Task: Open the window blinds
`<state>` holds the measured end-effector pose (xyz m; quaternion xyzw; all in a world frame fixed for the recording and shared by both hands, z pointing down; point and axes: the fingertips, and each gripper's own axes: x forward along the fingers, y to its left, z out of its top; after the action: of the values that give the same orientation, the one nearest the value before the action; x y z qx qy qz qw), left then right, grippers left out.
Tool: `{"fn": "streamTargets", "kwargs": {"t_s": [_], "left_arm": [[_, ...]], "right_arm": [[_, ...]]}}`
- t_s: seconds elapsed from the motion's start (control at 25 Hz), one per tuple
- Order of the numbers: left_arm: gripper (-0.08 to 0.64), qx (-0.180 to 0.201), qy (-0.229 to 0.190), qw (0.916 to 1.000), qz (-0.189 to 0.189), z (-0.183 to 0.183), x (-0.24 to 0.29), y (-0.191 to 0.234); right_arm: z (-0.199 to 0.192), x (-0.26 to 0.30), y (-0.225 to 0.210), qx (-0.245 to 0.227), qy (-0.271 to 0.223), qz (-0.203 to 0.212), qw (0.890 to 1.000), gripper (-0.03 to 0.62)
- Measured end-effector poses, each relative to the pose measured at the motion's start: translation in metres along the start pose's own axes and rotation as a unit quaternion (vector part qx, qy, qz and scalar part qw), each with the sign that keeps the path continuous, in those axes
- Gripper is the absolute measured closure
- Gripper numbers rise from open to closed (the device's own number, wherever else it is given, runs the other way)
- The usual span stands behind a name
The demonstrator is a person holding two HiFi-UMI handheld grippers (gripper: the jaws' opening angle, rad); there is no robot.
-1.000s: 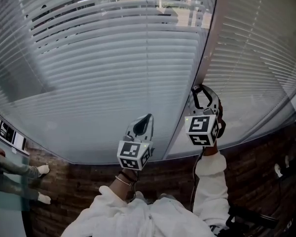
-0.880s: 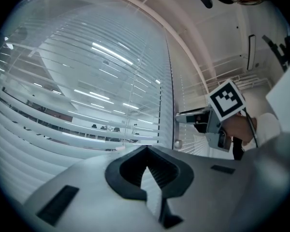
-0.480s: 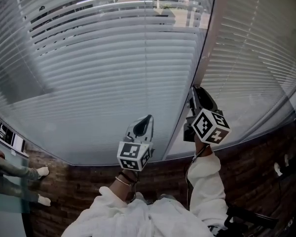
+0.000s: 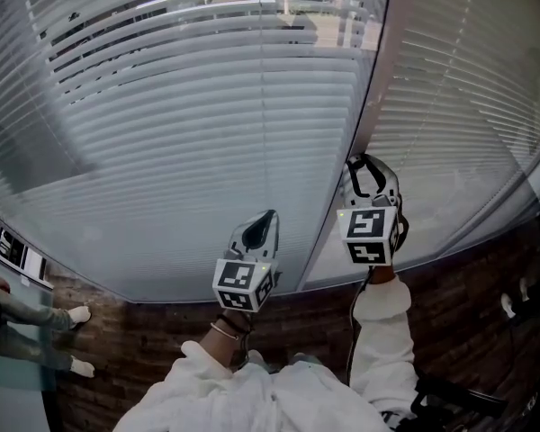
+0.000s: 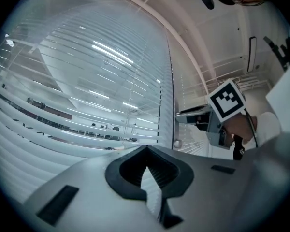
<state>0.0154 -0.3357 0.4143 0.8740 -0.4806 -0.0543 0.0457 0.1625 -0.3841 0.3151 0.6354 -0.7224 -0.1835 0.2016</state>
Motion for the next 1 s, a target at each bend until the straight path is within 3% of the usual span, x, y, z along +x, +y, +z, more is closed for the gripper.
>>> {"fn": "streamTargets", "kwargs": {"t_s": [0.12, 0.24, 0.36, 0.48, 0.72, 1.0], "left_arm": [[0.563, 0.0, -0.002, 1.0, 0.001, 0.001, 0.0, 0.001], [0.563, -0.001, -0.003, 1.0, 0.001, 0.002, 0.001, 0.001], [0.563, -0.002, -0.004, 1.0, 0.001, 0.002, 0.002, 0.001], [0.563, -0.001, -0.004, 1.0, 0.0, 0.002, 0.002, 0.0], [0.563, 0.0, -0.004, 1.0, 0.001, 0.003, 0.002, 0.002], [0.563, -0.004, -0.003, 1.0, 0.003, 0.001, 0.0, 0.003]], "right_arm": [[-0.004, 0.0, -0.005, 0.146, -0.027, 0.009, 0.989, 0.46], [-0.006, 0.0, -0.01, 0.296, -0.05, 0.021, 0.954, 0.46], [-0.006, 0.0, -0.012, 0.376, -0.065, 0.023, 0.924, 0.46], [-0.007, 0.001, -0.013, 0.418, -0.073, 0.025, 0.905, 0.46], [-0.007, 0.001, -0.014, 0.454, -0.079, 0.025, 0.887, 0.46], [-0.012, 0.001, -0.016, 0.527, -0.085, 0.028, 0.845, 0.46]]}}
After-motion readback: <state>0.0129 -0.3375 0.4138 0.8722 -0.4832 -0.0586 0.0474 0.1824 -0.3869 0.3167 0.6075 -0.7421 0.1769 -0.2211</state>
